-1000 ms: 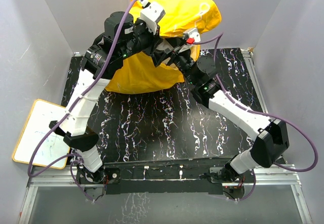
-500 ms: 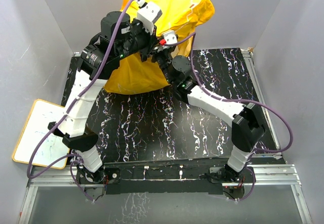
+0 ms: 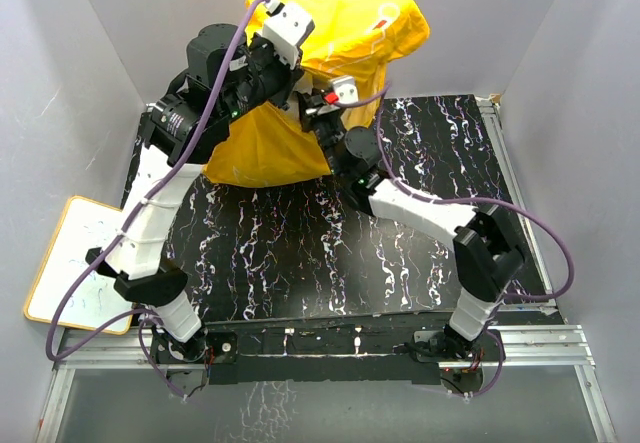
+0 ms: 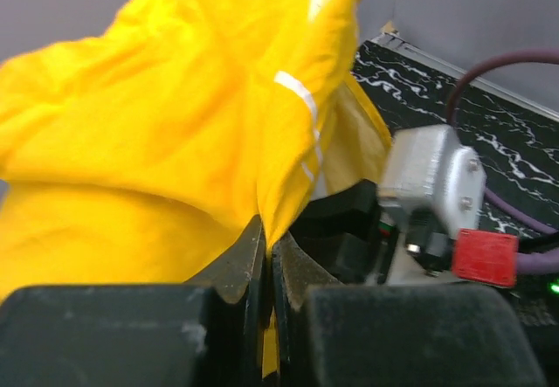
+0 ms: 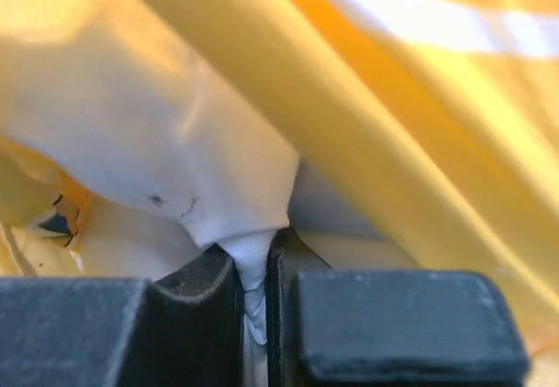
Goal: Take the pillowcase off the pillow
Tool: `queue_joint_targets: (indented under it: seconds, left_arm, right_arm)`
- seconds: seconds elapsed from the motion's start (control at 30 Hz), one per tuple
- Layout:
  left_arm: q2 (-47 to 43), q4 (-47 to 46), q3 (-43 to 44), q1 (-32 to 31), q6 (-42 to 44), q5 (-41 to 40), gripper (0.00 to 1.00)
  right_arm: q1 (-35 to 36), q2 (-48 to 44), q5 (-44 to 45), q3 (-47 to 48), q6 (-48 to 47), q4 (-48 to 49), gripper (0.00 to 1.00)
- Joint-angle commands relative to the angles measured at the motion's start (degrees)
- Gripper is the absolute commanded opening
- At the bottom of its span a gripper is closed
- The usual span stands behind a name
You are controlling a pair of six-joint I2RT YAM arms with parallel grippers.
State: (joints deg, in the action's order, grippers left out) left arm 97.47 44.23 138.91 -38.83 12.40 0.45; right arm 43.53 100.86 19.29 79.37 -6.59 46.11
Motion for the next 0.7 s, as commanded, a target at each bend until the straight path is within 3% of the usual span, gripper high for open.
queue_joint_targets:
  seconds: [0.0,0.37,0.67]
  left_arm:
    - [-7.17,-15.63,-3.03,-1.07,8.66,-9.21,0.0]
    - [-8.3,-41.16,-12.02,-1.07,24.3,-26.26,0.0]
    - [-9.4,-52.54,-18.71,-1.07,30.96,-37.0,0.0]
  right_arm:
    - [-0.82,-6.61,1.58,-9.87,6.22,1.66,0.08]
    - [-0.98,-19.12,8.11,-26.09,14.27,-0.89,0.08]
    - [-3.11,-26.41,8.85,-31.36,18.32,-4.98,0.08]
